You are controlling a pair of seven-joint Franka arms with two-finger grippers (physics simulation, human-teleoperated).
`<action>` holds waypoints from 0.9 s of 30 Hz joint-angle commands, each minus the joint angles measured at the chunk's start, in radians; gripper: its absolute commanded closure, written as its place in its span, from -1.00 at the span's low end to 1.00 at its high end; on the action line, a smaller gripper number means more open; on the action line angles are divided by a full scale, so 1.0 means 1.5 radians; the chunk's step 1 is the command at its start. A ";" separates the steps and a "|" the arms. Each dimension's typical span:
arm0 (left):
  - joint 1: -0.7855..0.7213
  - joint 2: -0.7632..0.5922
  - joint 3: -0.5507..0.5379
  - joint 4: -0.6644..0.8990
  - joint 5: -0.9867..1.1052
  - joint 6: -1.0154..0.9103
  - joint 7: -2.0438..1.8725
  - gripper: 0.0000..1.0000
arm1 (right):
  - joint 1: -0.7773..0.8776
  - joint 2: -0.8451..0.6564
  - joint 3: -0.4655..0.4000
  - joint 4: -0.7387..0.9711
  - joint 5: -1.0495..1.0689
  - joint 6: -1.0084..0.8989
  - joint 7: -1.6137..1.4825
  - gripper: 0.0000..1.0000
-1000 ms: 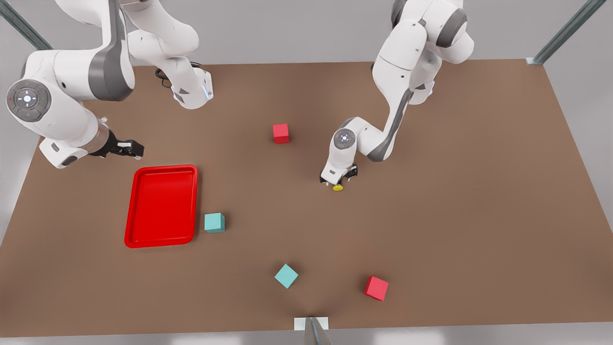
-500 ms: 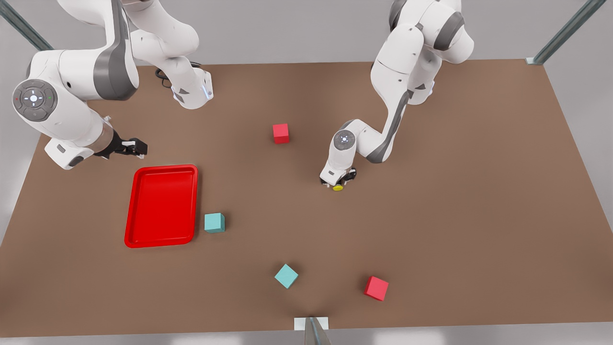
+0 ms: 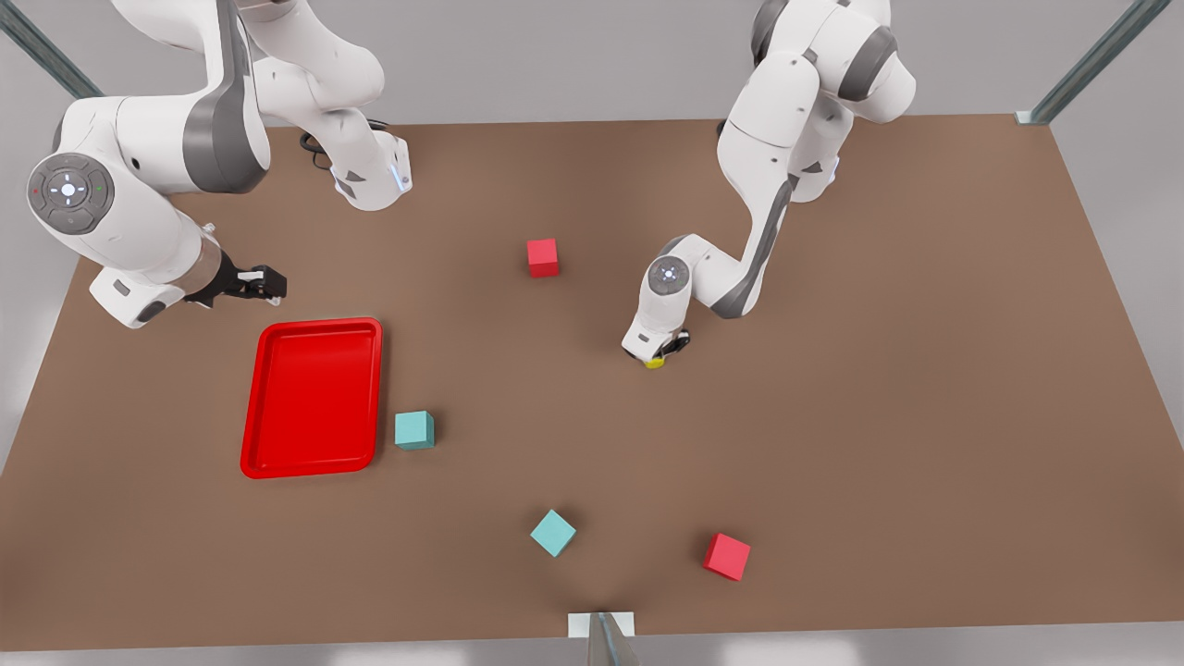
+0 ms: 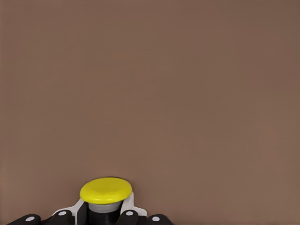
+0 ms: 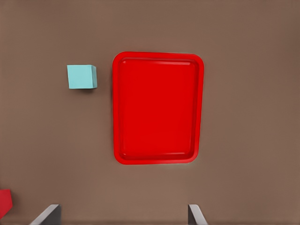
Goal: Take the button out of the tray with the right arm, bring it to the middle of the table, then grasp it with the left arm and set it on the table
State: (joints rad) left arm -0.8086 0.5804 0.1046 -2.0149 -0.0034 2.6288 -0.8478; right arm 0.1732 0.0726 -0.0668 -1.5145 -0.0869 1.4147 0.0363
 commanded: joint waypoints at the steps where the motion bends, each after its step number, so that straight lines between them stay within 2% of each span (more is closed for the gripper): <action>1: 0.000 0.000 0.001 0.000 0.000 -0.001 0.009 0.07 | 0.000 0.000 0.000 0.000 0.001 0.000 -0.011 -1.00; 11: -0.001 -0.002 0.002 0.014 -0.001 -0.006 0.009 0.13 | -0.010 0.000 0.000 -0.002 0.001 -0.002 -0.012 -1.00; 18: -0.001 -0.015 0.028 0.039 -0.003 -0.006 0.002 0.13 | -0.008 0.000 0.001 0.001 0.006 -0.003 -0.019 -1.00; 19: -0.007 -0.016 0.045 0.042 -0.002 -0.007 -0.011 0.13 | 0.006 0.008 0.001 0.010 0.005 -0.003 -0.019 -1.00; 21: -0.088 -0.011 0.147 0.054 -0.001 -0.011 -0.016 0.13 | 0.015 0.014 0.001 0.014 0.004 -0.003 -0.012 -1.00; 22: -0.098 -0.011 0.162 0.056 0.004 -0.040 -0.017 0.13 | 0.014 0.014 0.002 0.014 0.004 -0.003 -0.012 -1.00; 24: -0.111 -0.004 0.186 0.102 0.043 -0.181 -0.070 0.13 | 0.016 0.014 0.001 0.014 0.004 -0.003 -0.012 -1.00; 25: -0.109 0.005 0.186 0.134 0.090 -0.242 -0.173 0.13 | 0.016 0.014 0.002 0.014 0.004 -0.003 -0.012 -1.00; 27: -0.109 0.019 0.186 0.164 0.191 -0.286 -0.472 0.13 | 0.014 0.014 0.001 0.014 0.003 -0.004 -0.014 -1.00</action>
State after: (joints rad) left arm -0.9707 0.6060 0.3817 -1.7813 0.1610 2.4059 -0.9547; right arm 0.2141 0.0946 -0.0649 -1.4946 -0.0825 1.4100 0.0201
